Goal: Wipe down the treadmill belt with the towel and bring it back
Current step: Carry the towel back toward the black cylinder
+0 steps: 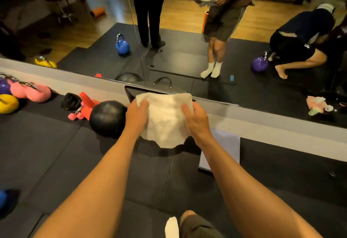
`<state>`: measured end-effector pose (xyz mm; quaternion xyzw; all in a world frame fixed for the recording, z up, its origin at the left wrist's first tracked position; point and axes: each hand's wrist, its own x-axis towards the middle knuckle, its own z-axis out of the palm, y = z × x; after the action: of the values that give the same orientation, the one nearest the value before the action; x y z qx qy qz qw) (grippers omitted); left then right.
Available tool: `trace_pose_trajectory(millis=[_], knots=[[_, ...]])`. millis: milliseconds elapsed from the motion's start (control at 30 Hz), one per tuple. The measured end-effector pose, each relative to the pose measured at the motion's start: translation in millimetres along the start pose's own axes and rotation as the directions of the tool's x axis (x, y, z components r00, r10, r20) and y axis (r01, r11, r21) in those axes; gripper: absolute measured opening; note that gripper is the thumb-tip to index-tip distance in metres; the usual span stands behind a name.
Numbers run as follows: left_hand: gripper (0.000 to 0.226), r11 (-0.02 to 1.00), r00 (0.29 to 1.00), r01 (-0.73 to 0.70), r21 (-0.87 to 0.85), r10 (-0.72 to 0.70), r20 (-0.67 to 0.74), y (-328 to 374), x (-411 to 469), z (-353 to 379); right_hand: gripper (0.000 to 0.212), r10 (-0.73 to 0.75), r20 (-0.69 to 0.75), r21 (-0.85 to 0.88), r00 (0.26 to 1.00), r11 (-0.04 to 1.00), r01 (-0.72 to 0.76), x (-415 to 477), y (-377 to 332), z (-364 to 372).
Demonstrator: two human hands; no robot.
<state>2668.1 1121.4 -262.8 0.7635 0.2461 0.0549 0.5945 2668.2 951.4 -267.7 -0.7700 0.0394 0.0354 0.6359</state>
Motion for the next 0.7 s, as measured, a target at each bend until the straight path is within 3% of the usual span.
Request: trace_pose_trajectory(millis=[267, 700], knots=[[0.036, 0.995, 0.999, 0.024, 0.096, -0.020, -0.039, -2.8, 161.1, 7.2, 0.027, 0.089, 0.032, -0.012, 0.996, 0.996, -0.089, 147.3, 7.0, 68.1], [0.035, 0.949, 0.976, 0.211, 0.233, -0.216, -0.001, -63.9, 387.2, 45.9, 0.018, 0.381, -0.089, 0.028, 0.920, 0.925, -0.380, 352.5, 105.5, 167.8]])
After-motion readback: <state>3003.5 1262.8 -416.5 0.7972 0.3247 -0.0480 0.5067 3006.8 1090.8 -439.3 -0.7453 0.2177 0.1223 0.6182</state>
